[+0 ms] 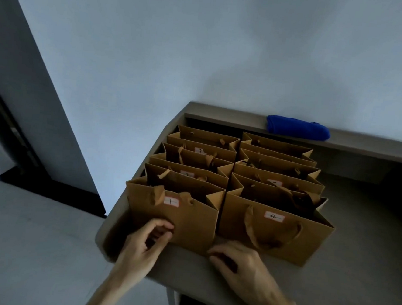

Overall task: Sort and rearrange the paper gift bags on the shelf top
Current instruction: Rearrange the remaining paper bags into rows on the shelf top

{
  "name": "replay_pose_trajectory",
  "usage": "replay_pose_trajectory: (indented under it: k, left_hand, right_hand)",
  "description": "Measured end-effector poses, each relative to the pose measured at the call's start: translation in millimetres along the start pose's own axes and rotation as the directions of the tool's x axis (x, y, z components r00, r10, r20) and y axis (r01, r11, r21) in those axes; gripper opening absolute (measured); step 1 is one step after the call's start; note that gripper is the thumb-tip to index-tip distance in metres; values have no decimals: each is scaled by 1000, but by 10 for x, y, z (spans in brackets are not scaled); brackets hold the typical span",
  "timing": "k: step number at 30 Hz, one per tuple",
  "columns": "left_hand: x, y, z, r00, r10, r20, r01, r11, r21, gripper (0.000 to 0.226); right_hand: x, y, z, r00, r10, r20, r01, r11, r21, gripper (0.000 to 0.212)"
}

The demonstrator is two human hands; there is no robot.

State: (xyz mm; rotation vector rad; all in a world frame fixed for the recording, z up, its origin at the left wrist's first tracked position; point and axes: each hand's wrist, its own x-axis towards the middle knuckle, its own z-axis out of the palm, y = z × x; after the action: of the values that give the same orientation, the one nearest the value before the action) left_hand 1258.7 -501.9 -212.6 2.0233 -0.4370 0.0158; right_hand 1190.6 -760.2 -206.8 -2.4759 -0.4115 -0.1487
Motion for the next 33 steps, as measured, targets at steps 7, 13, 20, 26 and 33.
replay_pose_trajectory:
  k: [7,13,20,26,33]
  left_hand:
    - [207,32,32,1000,3,21,-3,1000,-12,16]
    - [412,31,93,999,-10,42,9,1000,8,17]
    - [390,191,209,998,27,64,-27,1000,-2,14]
    - [323,511,512,952,139,273,-119,989,-88,18]
    - [459,871,986,872,235,429,-185,970,-156,25]
  right_hand:
    - [212,-36,45,995,62,-77,-59,998,33,23]
    - [315,-24,-9,983,175,-53,-175,984,4,31]
    - [-50,49,-187,981,188,-57,-184,981,62,24]
    - [-868,373,-486,891,363,-272,-373,928,16,41]
    - [-932,609,-866,813,493,-310,-490,867,91,21]
